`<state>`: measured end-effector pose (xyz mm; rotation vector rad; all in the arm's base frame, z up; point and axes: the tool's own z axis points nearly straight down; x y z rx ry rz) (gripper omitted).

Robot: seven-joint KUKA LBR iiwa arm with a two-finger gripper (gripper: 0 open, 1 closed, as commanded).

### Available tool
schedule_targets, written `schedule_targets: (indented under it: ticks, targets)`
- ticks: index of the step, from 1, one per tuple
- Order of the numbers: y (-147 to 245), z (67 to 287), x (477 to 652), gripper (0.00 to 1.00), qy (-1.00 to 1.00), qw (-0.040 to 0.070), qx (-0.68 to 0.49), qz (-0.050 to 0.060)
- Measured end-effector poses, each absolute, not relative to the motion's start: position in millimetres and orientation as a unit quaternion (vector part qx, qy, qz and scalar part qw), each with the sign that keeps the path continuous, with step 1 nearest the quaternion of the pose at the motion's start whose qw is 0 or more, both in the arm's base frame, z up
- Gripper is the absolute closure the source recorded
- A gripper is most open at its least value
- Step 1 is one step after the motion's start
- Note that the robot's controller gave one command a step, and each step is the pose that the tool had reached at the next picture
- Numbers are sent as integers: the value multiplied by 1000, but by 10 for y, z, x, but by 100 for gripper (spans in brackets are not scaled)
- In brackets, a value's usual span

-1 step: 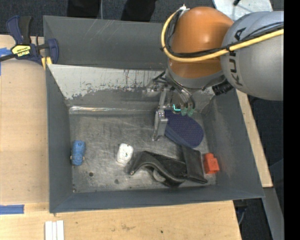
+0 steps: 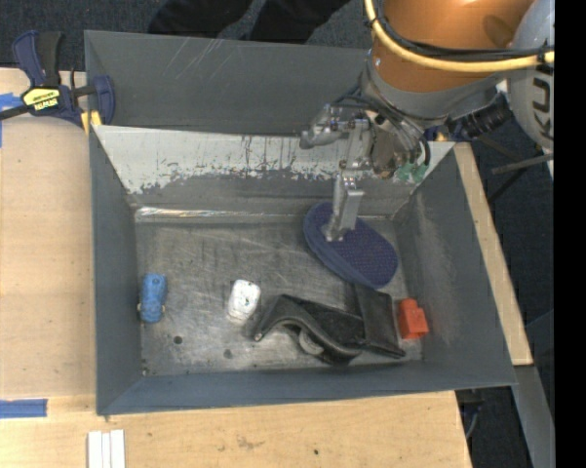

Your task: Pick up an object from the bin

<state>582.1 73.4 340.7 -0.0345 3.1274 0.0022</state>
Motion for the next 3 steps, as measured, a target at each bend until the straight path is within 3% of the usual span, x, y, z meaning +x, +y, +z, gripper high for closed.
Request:
schedule_targets:
  ticks: [1,2,3]
  targets:
    - [159,2045,5312,0,1000,-3,-28,-1]
    - [216,1231,5087,0,1000,-3,29,0]
    - [11,727,4892,0,1000,10,13,1]
